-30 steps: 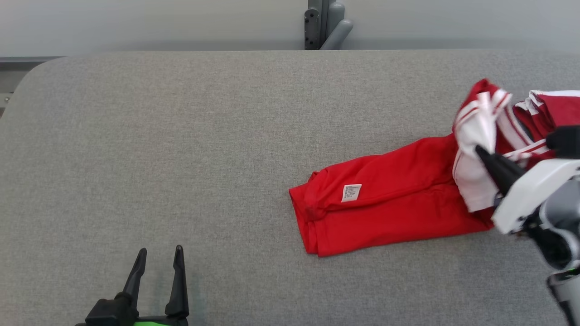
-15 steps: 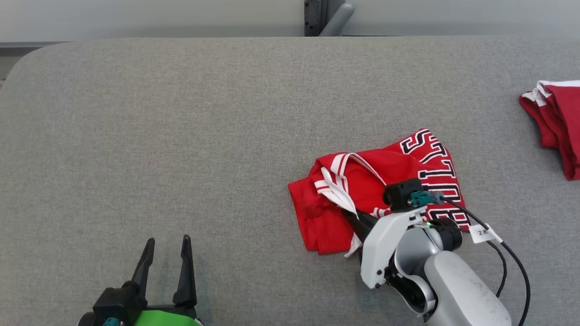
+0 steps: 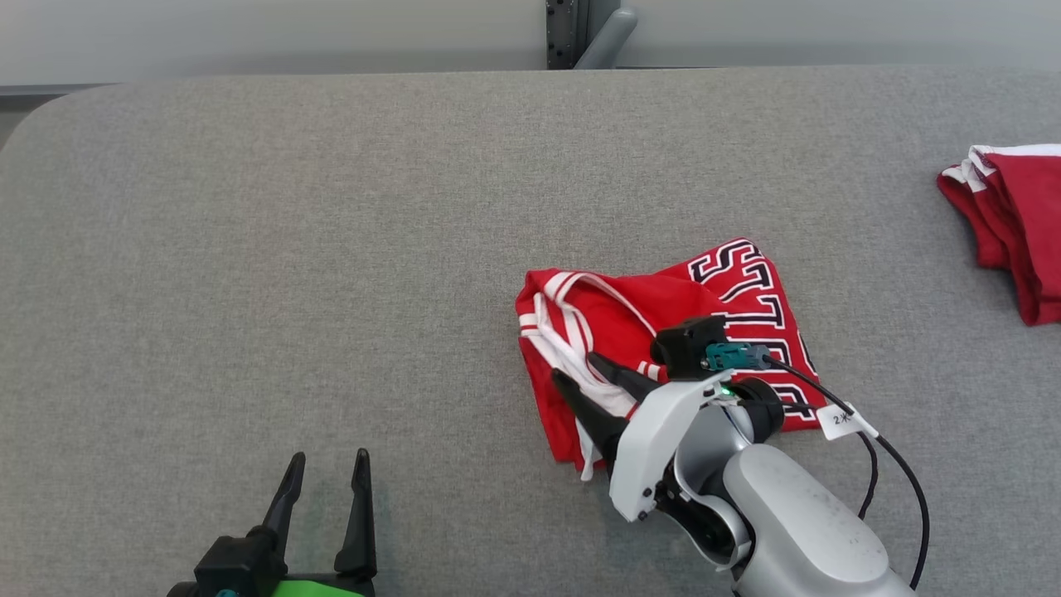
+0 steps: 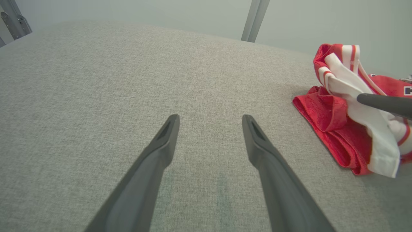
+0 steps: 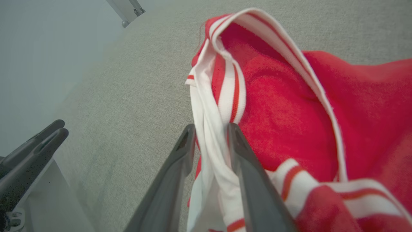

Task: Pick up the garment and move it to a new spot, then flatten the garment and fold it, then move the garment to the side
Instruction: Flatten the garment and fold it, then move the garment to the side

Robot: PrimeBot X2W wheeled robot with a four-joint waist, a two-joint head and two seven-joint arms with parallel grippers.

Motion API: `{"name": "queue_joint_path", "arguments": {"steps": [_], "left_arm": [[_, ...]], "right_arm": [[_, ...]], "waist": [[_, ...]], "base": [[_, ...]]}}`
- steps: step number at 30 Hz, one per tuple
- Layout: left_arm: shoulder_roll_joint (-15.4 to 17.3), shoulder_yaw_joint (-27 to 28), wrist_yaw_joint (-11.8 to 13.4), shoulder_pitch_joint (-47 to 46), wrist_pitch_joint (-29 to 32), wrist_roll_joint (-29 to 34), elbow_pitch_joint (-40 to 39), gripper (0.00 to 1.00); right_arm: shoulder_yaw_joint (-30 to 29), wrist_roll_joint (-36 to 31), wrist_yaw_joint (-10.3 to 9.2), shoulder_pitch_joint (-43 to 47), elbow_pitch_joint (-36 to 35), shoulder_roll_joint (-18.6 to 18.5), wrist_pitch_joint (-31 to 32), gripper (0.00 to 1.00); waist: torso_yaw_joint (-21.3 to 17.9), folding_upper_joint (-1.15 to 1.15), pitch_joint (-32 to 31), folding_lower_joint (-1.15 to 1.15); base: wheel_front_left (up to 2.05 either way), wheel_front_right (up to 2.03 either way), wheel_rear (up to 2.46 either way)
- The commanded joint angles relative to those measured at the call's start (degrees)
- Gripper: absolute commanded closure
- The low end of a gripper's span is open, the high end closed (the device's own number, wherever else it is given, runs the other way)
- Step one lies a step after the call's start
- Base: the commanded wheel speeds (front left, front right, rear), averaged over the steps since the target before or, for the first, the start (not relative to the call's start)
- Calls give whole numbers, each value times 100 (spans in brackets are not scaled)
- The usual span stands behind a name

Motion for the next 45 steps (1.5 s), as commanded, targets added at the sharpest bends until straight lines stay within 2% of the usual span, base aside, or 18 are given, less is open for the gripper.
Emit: {"name": "queue_joint_path", "arguments": {"steps": [1,7,12,14,20,25,28,38,43,44,45], "left_arm": [[8,29,-4,44,0,60,27,0],[8,204,-47,157,0,158,38,0],[8,264,-35,289,1,159,16,0],[7,242,10,360,0,139,11,0],[8,122,70,526,0,58,18,0],[8,44,144,610,1,30,-15,0],[9,30,166,641,1,39,-37,0],[8,111,211,697,1,72,-80,0],[8,164,235,690,1,6,-142,0],[8,171,241,678,0,3,-151,0],[8,168,242,651,1,-5,-155,0]], "right_arm": [[50,95,1,-47,-84,-6,-114,0],[-135,255,1,359,-872,-19,-647,0],[-833,-54,1,1026,-1634,-185,-1115,0],[-1214,-242,1,1295,-1787,-403,-1374,0],[-2395,-1031,1,1955,-1478,-725,-2222,0],[-3151,-1665,1,2302,-967,-725,-2479,0],[-3596,-1948,1,2474,-1068,-566,-2486,0],[-4403,-2398,-1,3116,-1323,-250,-2489,0],[-4365,-2376,-1,3090,-1394,-119,-2490,0],[-4271,-2378,-1,3025,-1422,-94,-2490,34],[-4141,-2339,0,2964,-1400,-77,-2490,87]], "waist": [[-15,30,-11,0],[-59,30,-109,0],[-97,30,-258,0],[-110,30,-338,0],[-87,30,-583,0],[-2,30,-766,0],[63,30,-869,0],[189,30,-1048,0],[198,30,-1035,0],[200,30,-1015,0],[209,30,-989,0]], "base": [[0,0,0],[0,0,0],[0,0,0],[0,0,0],[0,0,0],[0,0,0],[0,0,0],[0,0,0],[0,0,0],[0,0,0],[0,0,0]]}}
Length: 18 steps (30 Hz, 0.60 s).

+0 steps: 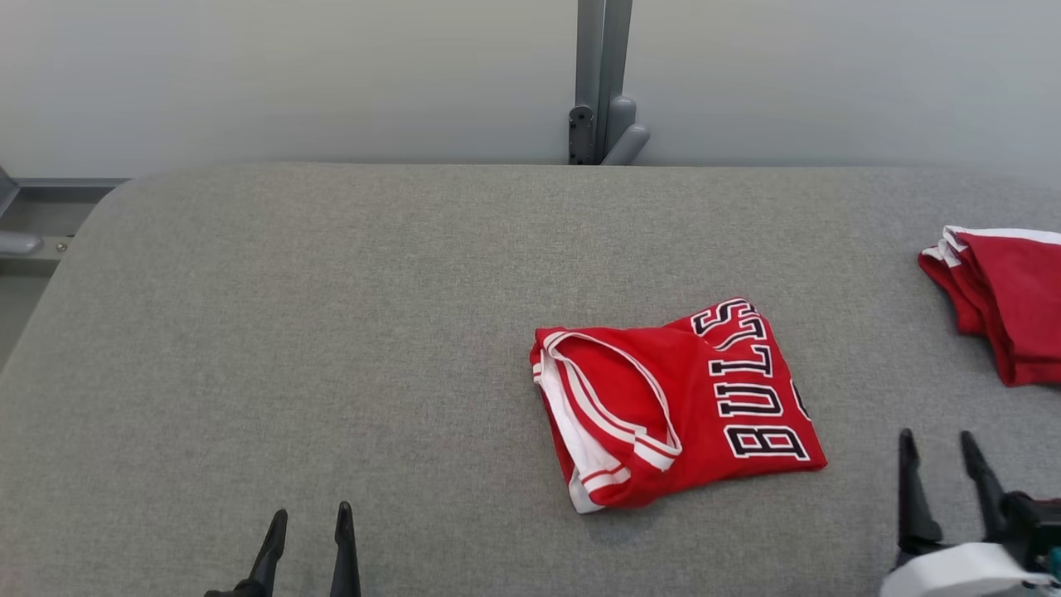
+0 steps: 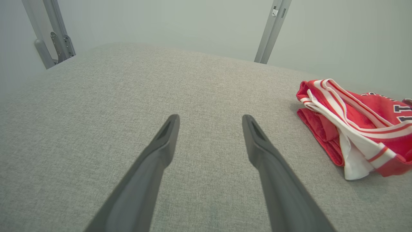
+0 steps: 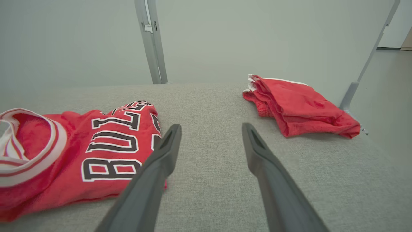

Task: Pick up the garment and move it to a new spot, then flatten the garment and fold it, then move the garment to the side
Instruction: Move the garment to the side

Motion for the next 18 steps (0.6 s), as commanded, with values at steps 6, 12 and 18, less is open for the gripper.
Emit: {"name": "queue_joint_path", "arguments": {"steps": [6,12,18], "left_arm": [[8,37,-8,-287,2,-85,-96,0],[8,46,-88,-509,2,-39,-46,0],[8,34,-138,-668,1,-19,13,0]], "right_arm": [[1147,-10,-4,-812,215,57,-19,100],[2121,-205,-4,-1528,1013,90,-18,100],[2822,-45,-5,-1913,1754,92,-18,100]], "waist": [[54,30,474,0],[118,30,779,0],[226,30,920,0]], "base": [[0,0,0],[0,0,0],[0,0,0]]}}
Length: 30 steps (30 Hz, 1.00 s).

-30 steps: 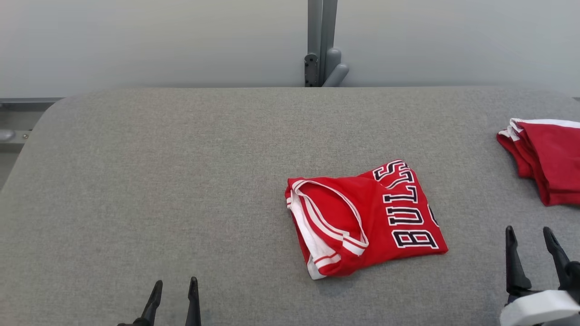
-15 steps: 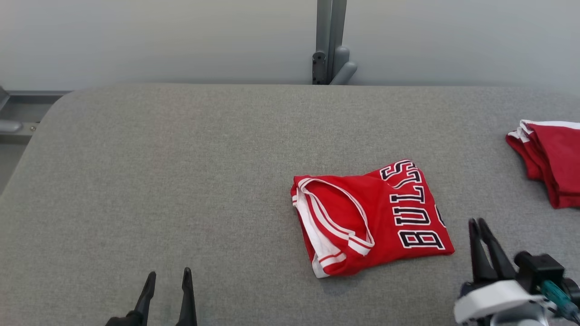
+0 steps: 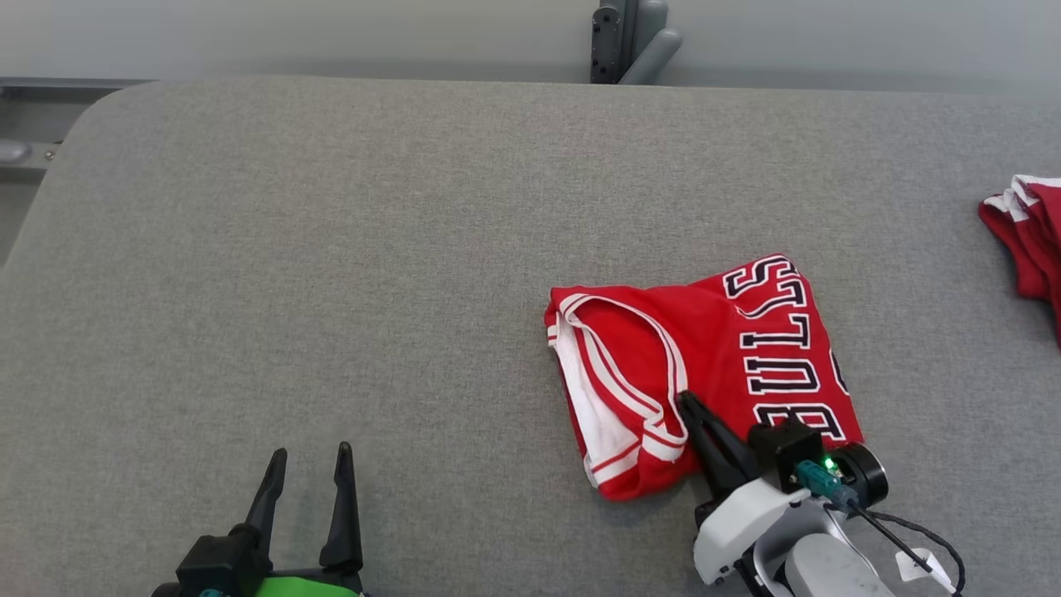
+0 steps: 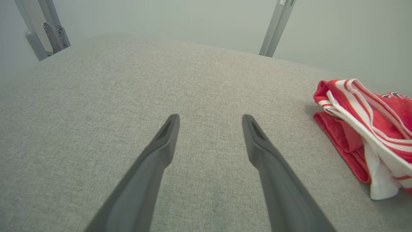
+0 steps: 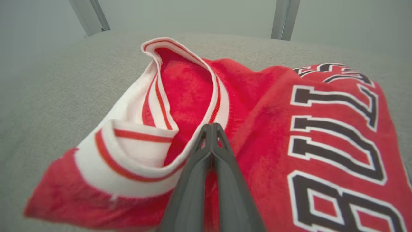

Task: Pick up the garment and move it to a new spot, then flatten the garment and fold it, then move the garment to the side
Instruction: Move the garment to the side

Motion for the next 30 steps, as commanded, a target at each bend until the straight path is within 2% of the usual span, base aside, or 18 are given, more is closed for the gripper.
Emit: {"name": "queue_joint_path", "arguments": {"steps": [1,10,25,30], "left_arm": [[10,21,-24,-93,1,22,15,0],[10,13,-24,-112,0,-1,58,0],[9,-68,-6,-69,1,-52,141,0],[9,-45,40,41,1,-67,155,0]], "right_arm": [[110,92,-5,-131,180,-27,-15,100],[616,247,-4,-325,594,-21,-15,100],[1961,747,-5,-860,1107,-25,-15,100],[2225,961,-4,-939,891,-21,-15,100]], "waist": [[92,30,72,0],[208,30,74,0],[448,30,-37,0],[427,30,-169,0]], "base": [[0,0,0],[0,0,0],[0,0,0],[0,0,0]]}}
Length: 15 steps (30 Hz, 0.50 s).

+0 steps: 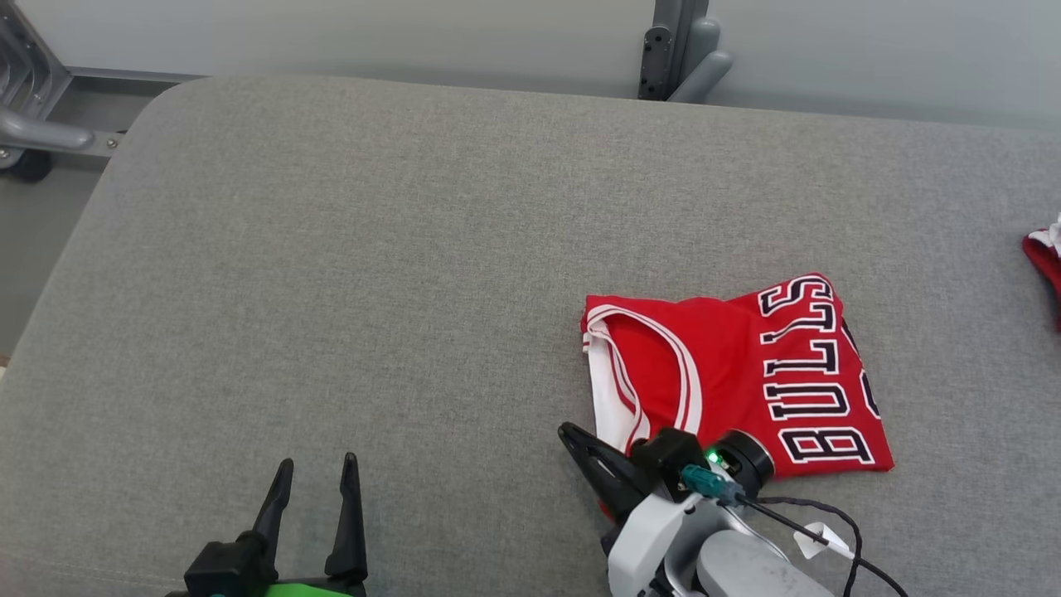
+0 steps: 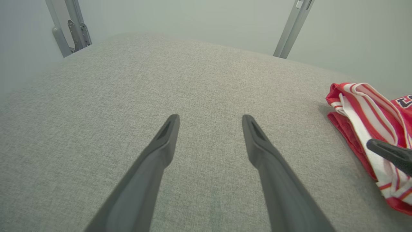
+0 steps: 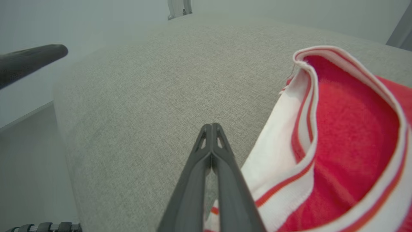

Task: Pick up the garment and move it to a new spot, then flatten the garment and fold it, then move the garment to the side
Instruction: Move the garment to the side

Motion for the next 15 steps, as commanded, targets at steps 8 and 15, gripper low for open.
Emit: {"name": "queue_joint_path", "arguments": {"steps": [8,15], "left_arm": [[8,259,108,300,1,-18,-113,0],[9,432,119,500,2,92,-207,0]], "right_arm": [[-614,-242,-3,517,-1130,-51,-14,100],[-1733,-609,-3,1267,-2152,-446,-14,100]], "waist": [[-289,30,-377,0],[-580,30,-642,0]], "base": [[0,0,0],[0,0,0]]}}
